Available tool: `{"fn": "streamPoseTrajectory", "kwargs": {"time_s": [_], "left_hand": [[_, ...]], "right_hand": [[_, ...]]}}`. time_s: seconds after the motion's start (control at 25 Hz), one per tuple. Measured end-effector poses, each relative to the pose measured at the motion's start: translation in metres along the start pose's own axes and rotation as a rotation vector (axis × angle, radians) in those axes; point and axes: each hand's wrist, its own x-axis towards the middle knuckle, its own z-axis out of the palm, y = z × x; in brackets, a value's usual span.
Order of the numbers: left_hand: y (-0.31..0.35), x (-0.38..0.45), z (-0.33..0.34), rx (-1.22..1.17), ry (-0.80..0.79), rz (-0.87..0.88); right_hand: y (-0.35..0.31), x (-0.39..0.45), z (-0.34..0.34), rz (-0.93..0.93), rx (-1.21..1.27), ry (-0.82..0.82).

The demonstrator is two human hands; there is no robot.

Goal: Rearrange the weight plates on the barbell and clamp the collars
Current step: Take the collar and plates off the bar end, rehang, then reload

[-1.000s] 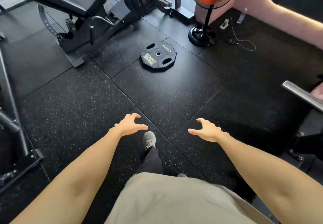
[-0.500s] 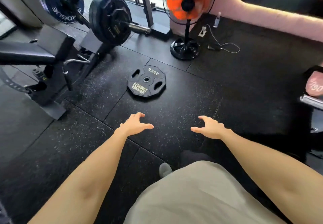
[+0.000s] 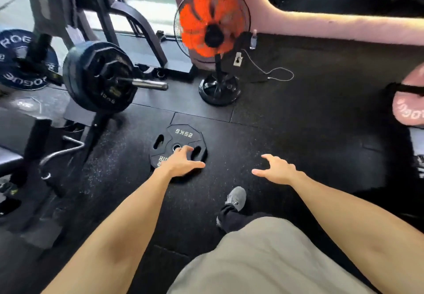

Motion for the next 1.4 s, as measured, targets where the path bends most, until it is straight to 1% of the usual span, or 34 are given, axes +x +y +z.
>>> {"fn": "streamPoseTrajectory", "kwargs": {"time_s": [0.2,0.32,0.4,0.48,0.6,0.72,0.88,1.08,1.2,1.4], "left_hand": [[0.066,0.103,-0.073,0.131,-0.056,0.053],[0.106,0.145,-0.097,0.199,-0.106,0.103],[0.138,0.178,-0.110,0.257,-0.151,0.149],[0.171,0.215,-0.119,0.317,-0.196,0.211],[0.220,0.267,-0.123,0.473,-0.286,0.327],[0.281,0.320,-0.124,0.640,-0.397,0.478],[0.365,0.361,-0.108,0.855,-0.507,0.702],[0.443,0.359,-0.052,1.067,-0.647,0.906],[0.476,0.340,-0.009,1.173,-0.725,0.996],[0.509,0.309,0.037,1.270,-0.784,1.061]], "right_hand": [[-0.021,0.061,-0.078,0.075,0.116,0.071],[-0.018,0.080,-0.108,0.133,0.195,0.112],[-0.011,0.089,-0.122,0.218,0.270,0.139],[-0.002,0.097,-0.131,0.301,0.341,0.176],[0.010,0.107,-0.142,0.392,0.441,0.250],[0.016,0.110,-0.149,0.541,0.618,0.344],[0.011,0.101,-0.147,0.756,0.818,0.455],[-0.005,0.068,-0.116,1.004,1.066,0.576],[-0.013,0.045,-0.091,1.136,1.181,0.631],[-0.012,0.020,-0.068,1.224,1.307,0.667]]}}
